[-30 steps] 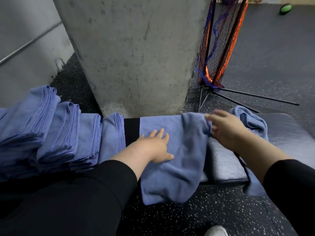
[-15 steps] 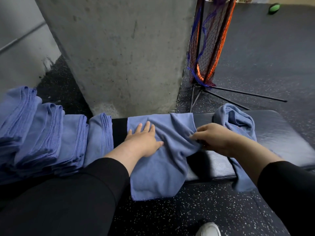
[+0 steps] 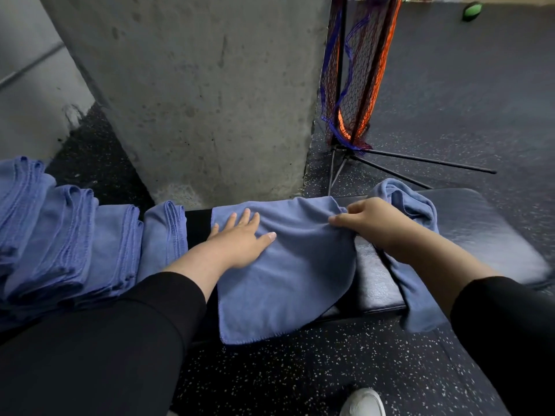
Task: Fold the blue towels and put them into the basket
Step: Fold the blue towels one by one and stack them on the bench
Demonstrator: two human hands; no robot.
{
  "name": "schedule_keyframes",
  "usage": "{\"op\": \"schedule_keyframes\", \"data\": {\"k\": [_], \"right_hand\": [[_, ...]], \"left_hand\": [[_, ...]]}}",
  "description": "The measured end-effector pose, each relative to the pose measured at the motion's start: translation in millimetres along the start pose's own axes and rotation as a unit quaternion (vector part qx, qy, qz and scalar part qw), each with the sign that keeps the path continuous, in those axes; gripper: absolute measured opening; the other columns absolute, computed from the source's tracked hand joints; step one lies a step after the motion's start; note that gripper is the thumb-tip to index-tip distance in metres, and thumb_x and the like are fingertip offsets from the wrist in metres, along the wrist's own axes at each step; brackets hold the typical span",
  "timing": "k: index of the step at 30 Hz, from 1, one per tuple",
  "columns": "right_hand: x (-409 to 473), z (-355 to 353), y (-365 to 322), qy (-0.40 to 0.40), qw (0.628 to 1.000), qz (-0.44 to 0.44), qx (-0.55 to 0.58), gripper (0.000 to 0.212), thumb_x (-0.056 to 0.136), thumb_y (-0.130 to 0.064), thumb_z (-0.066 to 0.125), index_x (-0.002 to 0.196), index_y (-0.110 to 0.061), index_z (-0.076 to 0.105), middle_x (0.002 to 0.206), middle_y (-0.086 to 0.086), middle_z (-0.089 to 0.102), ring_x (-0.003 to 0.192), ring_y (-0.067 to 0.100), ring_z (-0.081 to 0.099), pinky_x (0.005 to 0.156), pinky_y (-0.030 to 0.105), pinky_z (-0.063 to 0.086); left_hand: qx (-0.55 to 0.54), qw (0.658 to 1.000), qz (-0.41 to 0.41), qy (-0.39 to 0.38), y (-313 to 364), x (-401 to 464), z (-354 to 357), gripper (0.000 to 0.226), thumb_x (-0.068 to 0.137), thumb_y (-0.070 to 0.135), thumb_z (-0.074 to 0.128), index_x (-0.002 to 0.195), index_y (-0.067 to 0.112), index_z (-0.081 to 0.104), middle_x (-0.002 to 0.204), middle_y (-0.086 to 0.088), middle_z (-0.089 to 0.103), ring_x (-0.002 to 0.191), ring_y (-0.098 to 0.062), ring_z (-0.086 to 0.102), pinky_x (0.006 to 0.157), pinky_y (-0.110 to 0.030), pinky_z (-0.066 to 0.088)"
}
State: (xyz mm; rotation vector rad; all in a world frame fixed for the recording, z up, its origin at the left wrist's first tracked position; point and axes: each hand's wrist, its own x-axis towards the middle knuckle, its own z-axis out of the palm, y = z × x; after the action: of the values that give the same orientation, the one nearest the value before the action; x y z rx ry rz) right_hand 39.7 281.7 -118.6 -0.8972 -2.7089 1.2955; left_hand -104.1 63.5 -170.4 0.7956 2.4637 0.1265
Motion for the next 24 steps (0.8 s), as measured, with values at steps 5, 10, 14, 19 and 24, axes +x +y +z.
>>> {"op": "schedule_keyframes", "data": {"k": [5, 10, 14, 19, 24], "right_hand": [[-9.3, -4.3, 10.3, -0.046, 0.998, 0.0, -0.052, 0.014, 0.089, -0.023, 0.07, 0.091, -0.011, 0.064, 0.073, 0.011, 0.057, 0.062, 0.019, 0.048, 0.045, 0.023, 0.038], [-14.8, -2.7, 29.4, -0.063, 0.99, 0.036, -0.118, 0.035, 0.088, -0.013, 0.062, 0.122, -0.022, 0.061, 0.101, 0.006, 0.065, 0.07, 0.018, 0.057, 0.05, 0.024, 0.047], [-20.8, 4.2, 41.4, -0.029, 0.953, -0.018, -0.302, 0.052, 0.084, -0.022, 0.067, 0.134, -0.02, 0.051, 0.12, 0.006, 0.062, 0.103, 0.027, 0.06, 0.076, 0.031, 0.044], [-38.4, 21.3, 54.1, 0.023, 0.912, -0.215, -0.35, 0.03, 0.087, -0.028, 0.066, 0.117, -0.023, 0.065, 0.114, 0.001, 0.059, 0.102, 0.029, 0.06, 0.085, 0.044, 0.051], [-47.8, 34.7, 67.4, -0.045, 0.902, -0.23, -0.362, 0.038, 0.101, -0.035, 0.053, 0.135, -0.02, 0.057, 0.146, -0.006, 0.048, 0.126, 0.021, 0.054, 0.114, 0.045, 0.033]], "left_hand": [[0.024, 1.0, 0.009, 0.008, -5.1, 5.3, 0.1, 0.076, 0.101, 0.064, 0.025, 0.16, 0.031, -0.009, 0.165, 0.011, -0.023, 0.153, -0.016, -0.019, 0.123, -0.049, -0.007], [0.053, 0.996, 0.026, 0.067, -3.1, -0.3, 8.2, 0.072, 0.105, 0.054, 0.031, 0.161, 0.023, -0.002, 0.168, -0.003, -0.013, 0.155, -0.022, -0.01, 0.125, -0.047, 0.0], [0.053, 0.988, 0.098, 0.109, 13.4, -21.4, 18.0, 0.069, 0.105, 0.047, 0.039, 0.162, 0.021, 0.008, 0.169, -0.007, -0.001, 0.156, -0.021, 0.0, 0.126, -0.043, 0.008], [0.067, 0.989, 0.102, 0.081, 12.9, -44.8, 47.1, 0.07, 0.104, 0.057, 0.026, 0.161, 0.028, -0.002, 0.168, 0.0, -0.014, 0.154, -0.015, -0.014, 0.126, -0.045, -0.003], [0.082, 0.987, 0.095, 0.103, 6.7, -37.0, 51.5, 0.068, 0.103, 0.059, 0.014, 0.16, 0.03, -0.009, 0.166, 0.004, -0.022, 0.152, -0.014, -0.022, 0.125, -0.044, -0.01]]}}
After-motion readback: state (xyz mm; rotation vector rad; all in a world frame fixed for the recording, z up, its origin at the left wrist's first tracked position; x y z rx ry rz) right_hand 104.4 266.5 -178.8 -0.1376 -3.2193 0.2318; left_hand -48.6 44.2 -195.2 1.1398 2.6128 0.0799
